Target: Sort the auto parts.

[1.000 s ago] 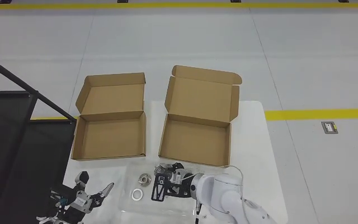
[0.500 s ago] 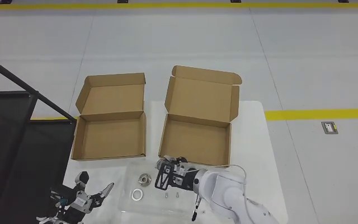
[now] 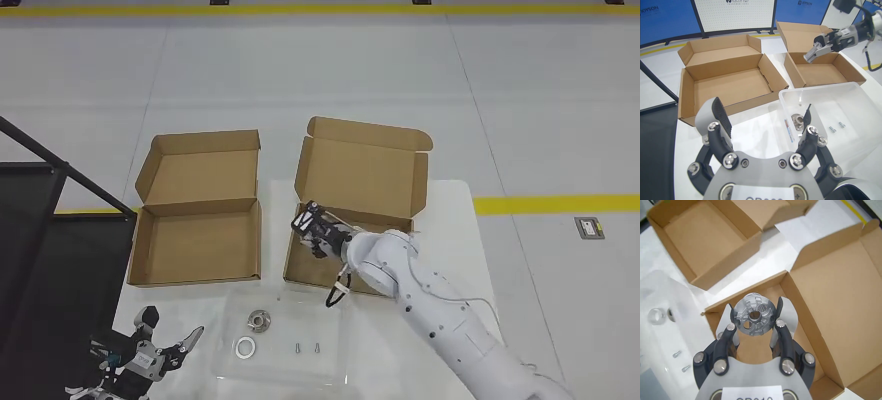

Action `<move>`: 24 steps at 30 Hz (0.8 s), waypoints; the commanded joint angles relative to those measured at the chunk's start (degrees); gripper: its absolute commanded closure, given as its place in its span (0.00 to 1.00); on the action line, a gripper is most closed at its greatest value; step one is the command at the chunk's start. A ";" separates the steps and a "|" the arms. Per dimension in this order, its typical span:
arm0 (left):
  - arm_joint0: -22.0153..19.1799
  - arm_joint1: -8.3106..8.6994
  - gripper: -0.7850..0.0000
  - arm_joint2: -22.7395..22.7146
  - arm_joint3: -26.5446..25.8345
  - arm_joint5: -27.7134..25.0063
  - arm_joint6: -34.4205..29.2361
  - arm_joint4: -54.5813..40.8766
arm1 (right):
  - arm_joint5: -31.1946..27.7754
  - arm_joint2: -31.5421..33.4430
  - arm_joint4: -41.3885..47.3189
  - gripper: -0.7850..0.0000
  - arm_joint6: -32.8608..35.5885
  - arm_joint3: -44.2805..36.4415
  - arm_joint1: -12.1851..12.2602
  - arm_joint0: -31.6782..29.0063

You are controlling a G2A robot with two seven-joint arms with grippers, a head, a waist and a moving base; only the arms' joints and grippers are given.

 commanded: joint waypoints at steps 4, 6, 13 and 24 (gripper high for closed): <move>0.00 0.00 0.00 0.00 0.00 0.00 0.00 0.00 | 4.83 -4.25 1.09 1.00 -0.47 12.65 -3.72 5.48; 0.00 0.00 0.00 0.00 0.00 0.00 0.00 0.00 | 5.24 -5.33 1.76 1.00 -1.57 16.04 -4.99 6.82; 0.00 0.00 0.00 0.00 0.00 0.00 0.00 0.00 | 6.03 -7.49 2.67 1.00 -3.39 25.24 -8.36 10.01; 0.00 0.00 0.00 0.00 0.00 0.00 0.00 0.00 | 5.14 -8.52 3.48 0.00 -4.63 33.03 -11.79 12.65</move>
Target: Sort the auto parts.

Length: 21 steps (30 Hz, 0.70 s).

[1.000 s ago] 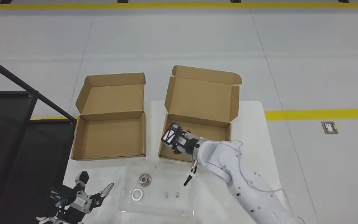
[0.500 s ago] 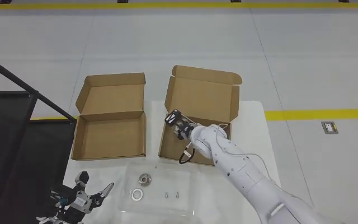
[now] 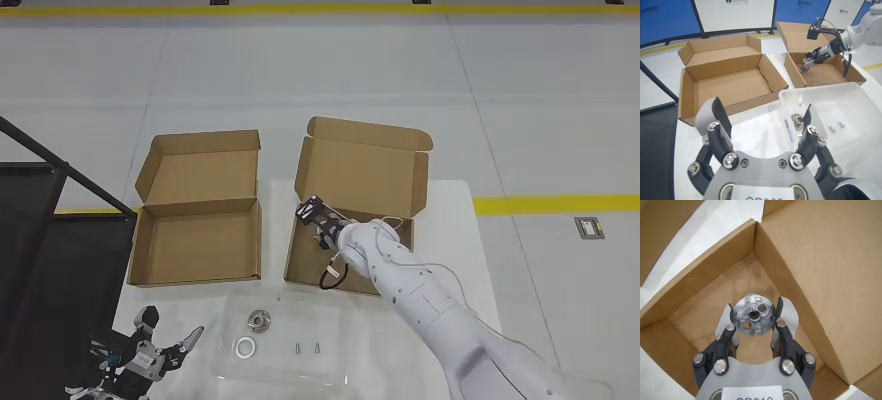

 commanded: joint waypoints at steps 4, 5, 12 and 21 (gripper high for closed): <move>0.00 0.00 0.00 0.00 0.00 0.00 0.00 0.00 | -0.83 0.18 0.03 0.00 -1.90 1.79 -0.78 0.57; 0.00 0.00 0.00 0.00 0.00 0.00 0.00 0.00 | -0.97 0.21 -0.07 0.00 -1.98 2.05 -0.88 0.66; 0.00 0.00 0.00 0.00 0.00 0.00 0.00 0.00 | -1.03 0.67 -1.93 0.00 -6.72 0.17 -0.77 -0.38; 0.00 0.00 0.00 0.00 0.00 0.00 0.00 0.00 | -2.41 3.73 -7.64 0.00 -13.01 -12.51 2.95 -6.62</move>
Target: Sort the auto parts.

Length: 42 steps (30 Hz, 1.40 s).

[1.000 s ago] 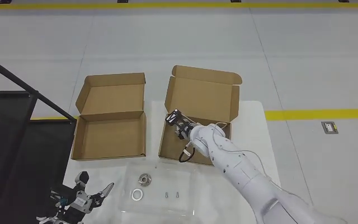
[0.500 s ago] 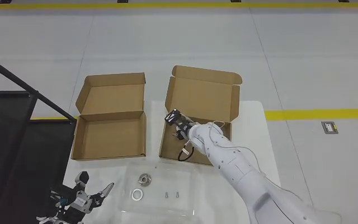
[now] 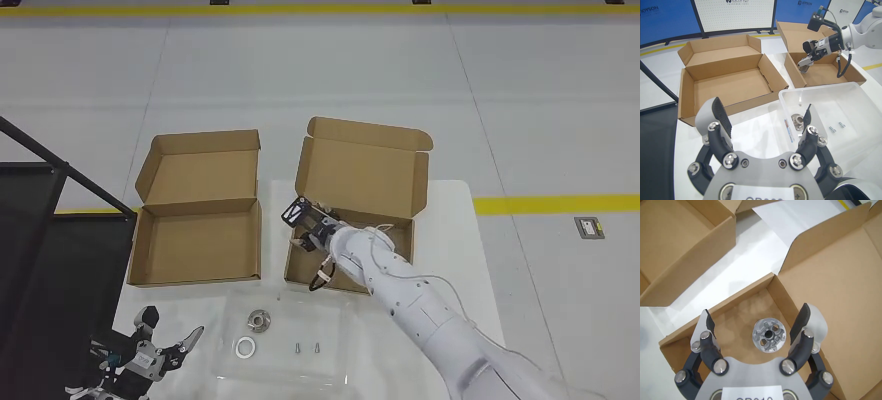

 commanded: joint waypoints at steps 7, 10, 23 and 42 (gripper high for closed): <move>0.00 0.00 0.00 0.00 0.00 0.00 0.00 0.00 | -8.83 7.72 -9.33 0.00 -1.13 -24.27 7.07 -12.63; 0.00 0.00 0.00 0.00 0.00 0.00 0.00 0.00 | -15.31 10.99 -13.07 0.00 1.38 -34.33 9.59 -18.40; 0.00 0.00 0.00 0.00 0.00 0.00 0.00 0.00 | -27.81 12.13 -19.46 0.00 7.65 -49.07 12.49 -27.56; 0.00 0.00 0.00 0.00 0.00 0.00 0.00 0.00 | -26.91 5.74 -35.32 0.00 14.58 -58.09 13.60 -36.30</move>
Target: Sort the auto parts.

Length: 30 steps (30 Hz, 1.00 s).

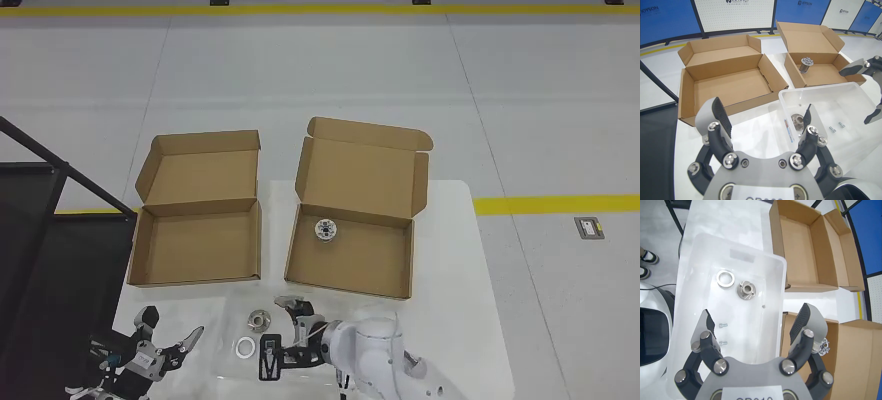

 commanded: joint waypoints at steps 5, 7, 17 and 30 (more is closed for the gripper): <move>0.00 0.00 0.00 0.00 0.00 0.00 0.00 0.00 | 1.63 -1.10 -0.42 0.00 6.79 -0.51 -0.37 -1.28; 0.00 0.00 0.00 0.00 0.00 0.00 0.00 0.00 | 1.63 -1.10 -0.42 0.00 6.79 -0.51 -0.37 -1.28; 0.00 0.00 0.00 0.00 0.00 0.00 0.00 0.00 | 0.11 -3.91 -1.64 0.00 8.85 2.21 -1.20 0.32; 0.00 0.00 0.00 0.00 0.00 0.00 0.00 0.00 | -3.33 -7.47 2.72 0.44 12.93 11.94 -3.98 5.81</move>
